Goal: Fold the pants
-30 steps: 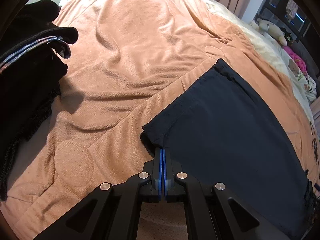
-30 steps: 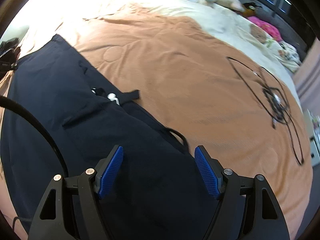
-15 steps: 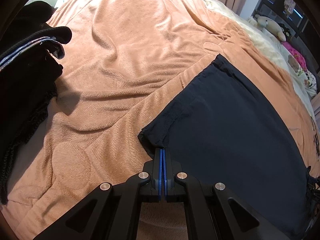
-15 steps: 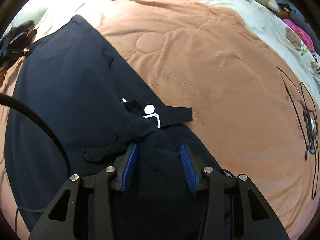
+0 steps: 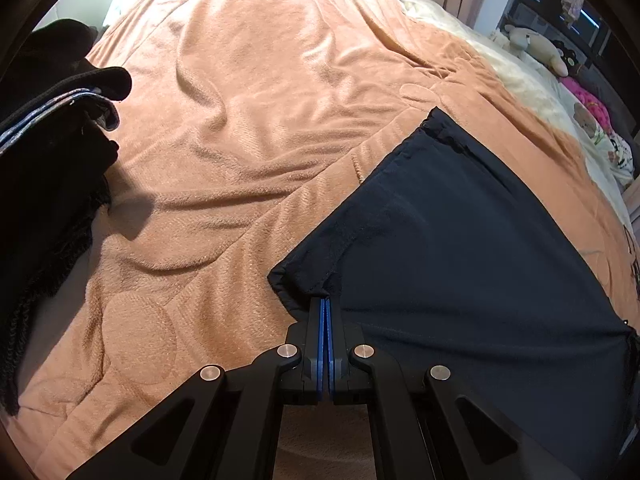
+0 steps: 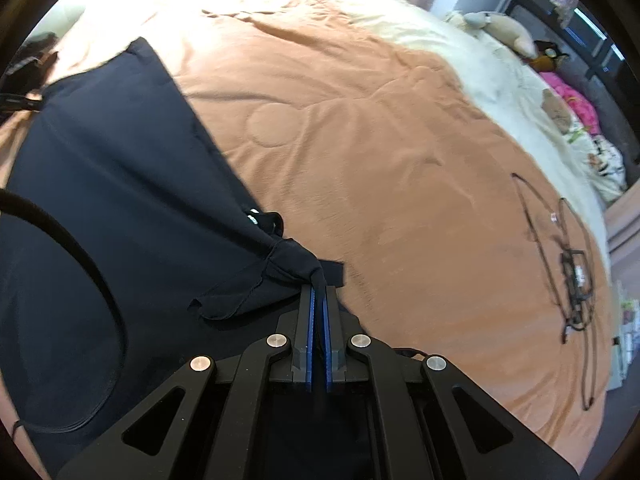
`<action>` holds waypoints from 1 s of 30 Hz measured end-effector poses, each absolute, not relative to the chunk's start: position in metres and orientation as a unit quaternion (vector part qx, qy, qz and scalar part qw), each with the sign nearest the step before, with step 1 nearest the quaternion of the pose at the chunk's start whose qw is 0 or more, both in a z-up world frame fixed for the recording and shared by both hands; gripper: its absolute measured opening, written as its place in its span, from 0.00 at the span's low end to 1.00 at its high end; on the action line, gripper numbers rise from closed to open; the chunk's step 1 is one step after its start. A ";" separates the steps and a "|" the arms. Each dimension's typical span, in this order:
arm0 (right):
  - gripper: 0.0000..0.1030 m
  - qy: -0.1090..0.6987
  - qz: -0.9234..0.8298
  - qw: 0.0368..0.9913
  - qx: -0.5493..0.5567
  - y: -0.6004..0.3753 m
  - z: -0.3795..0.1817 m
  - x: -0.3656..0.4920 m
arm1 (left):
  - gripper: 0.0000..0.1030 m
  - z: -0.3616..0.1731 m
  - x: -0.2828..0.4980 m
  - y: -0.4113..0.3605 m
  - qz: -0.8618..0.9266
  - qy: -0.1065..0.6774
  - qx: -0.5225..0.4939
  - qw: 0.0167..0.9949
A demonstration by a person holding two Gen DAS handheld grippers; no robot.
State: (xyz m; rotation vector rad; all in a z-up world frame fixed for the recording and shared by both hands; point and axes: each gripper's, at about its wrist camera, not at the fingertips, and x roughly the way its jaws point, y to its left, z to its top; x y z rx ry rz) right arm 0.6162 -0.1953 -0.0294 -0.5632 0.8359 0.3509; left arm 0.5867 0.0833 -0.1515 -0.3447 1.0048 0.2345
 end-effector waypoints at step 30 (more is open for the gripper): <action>0.59 0.424 0.063 0.902 -0.051 -0.230 -0.004 0.391 | 0.41 -0.131 0.554 0.079 0.045 0.497 -0.204 0.843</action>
